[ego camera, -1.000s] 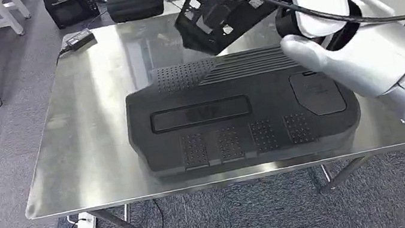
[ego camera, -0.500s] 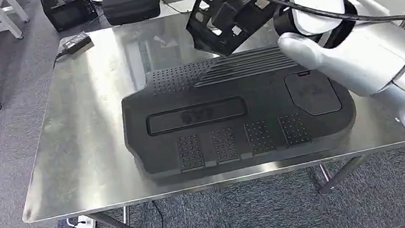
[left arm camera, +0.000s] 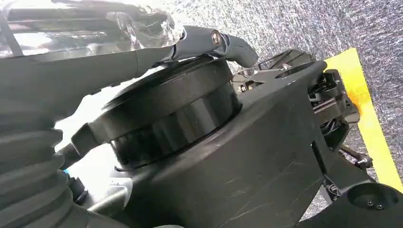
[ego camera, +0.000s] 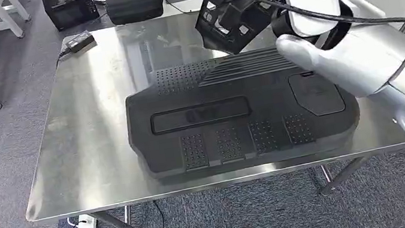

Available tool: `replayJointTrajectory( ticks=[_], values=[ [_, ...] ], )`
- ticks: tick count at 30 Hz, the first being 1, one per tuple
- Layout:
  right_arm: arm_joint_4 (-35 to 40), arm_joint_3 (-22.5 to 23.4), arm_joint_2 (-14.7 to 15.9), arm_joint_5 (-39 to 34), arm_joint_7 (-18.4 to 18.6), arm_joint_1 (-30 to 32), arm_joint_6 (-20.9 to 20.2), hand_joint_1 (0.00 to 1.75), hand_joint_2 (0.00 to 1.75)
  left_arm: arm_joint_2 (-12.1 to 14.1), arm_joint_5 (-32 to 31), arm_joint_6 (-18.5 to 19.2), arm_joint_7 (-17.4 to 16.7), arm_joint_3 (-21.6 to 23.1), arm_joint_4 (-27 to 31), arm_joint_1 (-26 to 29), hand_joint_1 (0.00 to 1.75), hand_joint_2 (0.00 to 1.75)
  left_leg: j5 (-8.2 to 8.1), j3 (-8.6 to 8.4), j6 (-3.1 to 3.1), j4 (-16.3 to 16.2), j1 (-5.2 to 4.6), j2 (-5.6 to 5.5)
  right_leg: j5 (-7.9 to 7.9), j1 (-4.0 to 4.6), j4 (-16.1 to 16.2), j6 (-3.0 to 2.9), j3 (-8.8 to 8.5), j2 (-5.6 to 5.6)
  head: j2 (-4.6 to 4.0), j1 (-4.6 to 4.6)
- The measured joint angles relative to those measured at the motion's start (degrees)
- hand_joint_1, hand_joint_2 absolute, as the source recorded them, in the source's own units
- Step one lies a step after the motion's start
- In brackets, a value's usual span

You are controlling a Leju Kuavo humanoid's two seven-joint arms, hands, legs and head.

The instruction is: Take the parts from the cabinet and place them on the table.

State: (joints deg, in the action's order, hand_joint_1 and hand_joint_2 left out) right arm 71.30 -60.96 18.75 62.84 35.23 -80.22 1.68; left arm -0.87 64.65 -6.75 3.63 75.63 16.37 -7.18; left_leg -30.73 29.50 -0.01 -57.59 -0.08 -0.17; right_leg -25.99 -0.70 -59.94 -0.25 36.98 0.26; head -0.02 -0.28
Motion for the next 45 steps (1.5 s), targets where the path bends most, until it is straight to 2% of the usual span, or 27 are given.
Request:
replayJointTrajectory(
  ticks=[6, 13, 23, 33, 38, 45],
  values=[
    [-1.0, -0.9, -0.8, -0.3, -0.1, 0.0, 0.2, 1.75, 1.75, 0.0, -0.1, 0.1, 0.1, 0.0, 0.0, 0.0, 0.00, 1.75, -0.03, -0.03, -0.02, 0.0, 0.01, -0.01, 0.00, 0.00, 0.0, 0.00, -0.07, -0.02, 0.00, 0.04],
    [-3.1, -2.3, -3.5, -1.4, -0.4, 0.0, 1.7, 1.75, 1.75, 0.0, -0.4, 0.1, 0.2, 0.0, 0.0, 0.0, 0.00, 1.75, -0.06, -0.26, -0.05, 0.0, 0.02, 0.00, -0.01, 0.01, 0.1, 0.00, -0.35, -0.01, 0.00, 0.04],
    [-6.9, -5.2, -6.8, -0.7, -0.7, -1.1, 0.3, 1.75, 1.75, 0.0, 0.0, -0.1, 0.2, 0.0, 0.0, 0.0, 0.00, 1.75, -0.06, -0.67, -0.07, 0.0, 0.02, 0.00, 0.00, 0.02, 0.1, 0.01, -0.81, -0.01, 0.00, 0.00],
    [-9.0, -7.4, -7.4, -1.1, -0.8, -1.2, 0.0, 1.75, 1.75, 0.0, -0.7, 0.2, 0.9, 0.2, 0.0, 0.2, 0.00, 1.75, -0.06, -0.80, -0.07, 0.0, 0.00, -0.01, 0.00, 0.01, 0.1, 0.01, -0.90, -0.02, 0.00, 0.02],
    [-9.3, -7.8, -7.4, -1.0, -0.8, -1.1, -0.2, 1.75, 1.75, 0.0, -0.9, 0.6, 2.5, 0.2, 0.0, 0.4, 0.00, 1.75, -0.07, -0.77, -0.08, 0.0, -0.01, -0.01, -0.03, 0.03, 0.2, 0.02, -0.85, -0.01, 0.00, 0.09],
    [-9.7, -8.6, -7.7, -0.2, -1.4, -0.7, -2.2, 1.75, 1.75, 0.0, -1.0, 1.2, 2.7, 0.2, 0.0, 0.4, 0.00, 1.75, -0.08, -0.66, -0.07, 0.1, 0.00, -0.02, -0.07, 0.02, 0.2, 0.02, -0.81, -0.02, 0.00, 0.13]
  ],
)
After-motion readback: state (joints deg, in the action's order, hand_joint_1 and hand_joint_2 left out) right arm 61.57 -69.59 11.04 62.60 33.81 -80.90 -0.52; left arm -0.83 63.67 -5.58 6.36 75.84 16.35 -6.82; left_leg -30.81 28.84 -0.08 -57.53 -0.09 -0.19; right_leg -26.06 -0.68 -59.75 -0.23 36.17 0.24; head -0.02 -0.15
